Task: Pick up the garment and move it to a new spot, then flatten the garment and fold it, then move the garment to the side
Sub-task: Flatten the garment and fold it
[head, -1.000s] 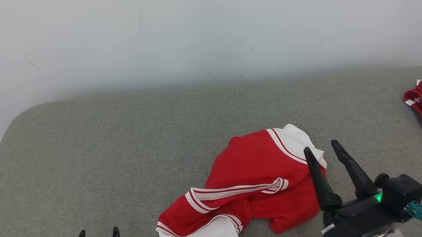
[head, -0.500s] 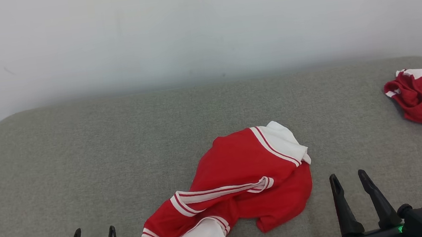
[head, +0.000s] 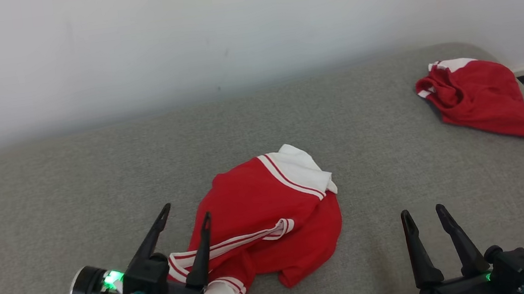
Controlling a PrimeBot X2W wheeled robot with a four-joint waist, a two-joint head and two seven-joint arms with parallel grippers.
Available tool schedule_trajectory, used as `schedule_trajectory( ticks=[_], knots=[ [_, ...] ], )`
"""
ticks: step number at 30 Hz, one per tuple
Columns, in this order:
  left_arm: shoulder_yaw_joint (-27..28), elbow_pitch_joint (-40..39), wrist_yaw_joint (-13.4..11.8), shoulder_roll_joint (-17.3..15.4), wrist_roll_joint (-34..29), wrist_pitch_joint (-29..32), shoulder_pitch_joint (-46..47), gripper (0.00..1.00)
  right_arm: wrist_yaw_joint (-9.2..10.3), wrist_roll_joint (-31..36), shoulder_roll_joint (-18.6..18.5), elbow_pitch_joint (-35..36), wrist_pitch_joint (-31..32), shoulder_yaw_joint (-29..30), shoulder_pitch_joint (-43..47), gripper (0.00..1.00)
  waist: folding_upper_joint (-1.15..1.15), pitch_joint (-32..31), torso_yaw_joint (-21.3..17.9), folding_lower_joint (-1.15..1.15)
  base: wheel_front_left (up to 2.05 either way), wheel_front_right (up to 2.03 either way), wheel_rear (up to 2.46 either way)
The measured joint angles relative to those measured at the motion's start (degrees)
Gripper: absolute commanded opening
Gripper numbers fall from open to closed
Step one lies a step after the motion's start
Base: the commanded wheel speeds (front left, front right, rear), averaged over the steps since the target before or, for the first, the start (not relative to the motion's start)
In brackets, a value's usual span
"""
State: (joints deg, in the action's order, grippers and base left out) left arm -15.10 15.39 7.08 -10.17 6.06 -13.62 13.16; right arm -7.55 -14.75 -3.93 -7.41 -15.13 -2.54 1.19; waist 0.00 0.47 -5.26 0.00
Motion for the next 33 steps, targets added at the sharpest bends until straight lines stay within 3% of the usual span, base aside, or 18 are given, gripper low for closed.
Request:
schedule_trajectory(
  ticks=[13,21,22,23,24,33],
  knots=[
    [-15.91,13.66,0.44,0.81,4.14,0.25,11.29,1.0,0.0,-0.34,0.33,-0.38,0.0,1.0,-1.89,1.0,0.0,5.17,-7.86,0.01,0.0,0.0,0.0],
    [-19.59,23.26,0.45,0.4,7.06,0.15,14.69,0.97,0.0,-0.38,0.66,-0.76,0.0,0.93,-3.01,1.0,0.0,7.31,-10.34,0.01,0.0,0.0,0.0],
    [-20.05,24.2,0.45,0.51,7.28,0.14,15.1,0.44,0.0,-0.38,0.67,-0.68,0.0,0.98,-3.13,1.0,0.0,7.41,-10.49,0.01,0.0,0.0,0.0],
    [-20.29,25.12,0.45,0.68,8.02,0.1,15.51,0.04,0.0,-0.38,0.71,-0.63,0.0,1.04,-3.28,1.0,0.0,7.46,-10.59,0.01,0.0,0.0,0.0],
    [-20.73,25.75,0.45,0.75,8.37,0.08,15.94,0.0,0.0,-0.38,0.73,-0.56,0.0,1.13,-3.45,1.0,0.0,7.47,-10.62,0.01,0.0,0.0,0.0],
    [-21.01,22.86,0.45,1.12,9.73,-1.2,22.55,0.0,0.0,-0.36,0.83,-0.35,0.0,2.03,-2.76,1.0,0.0,6.72,-8.08,0.01,0.0,0.0,0.0]
  ],
)
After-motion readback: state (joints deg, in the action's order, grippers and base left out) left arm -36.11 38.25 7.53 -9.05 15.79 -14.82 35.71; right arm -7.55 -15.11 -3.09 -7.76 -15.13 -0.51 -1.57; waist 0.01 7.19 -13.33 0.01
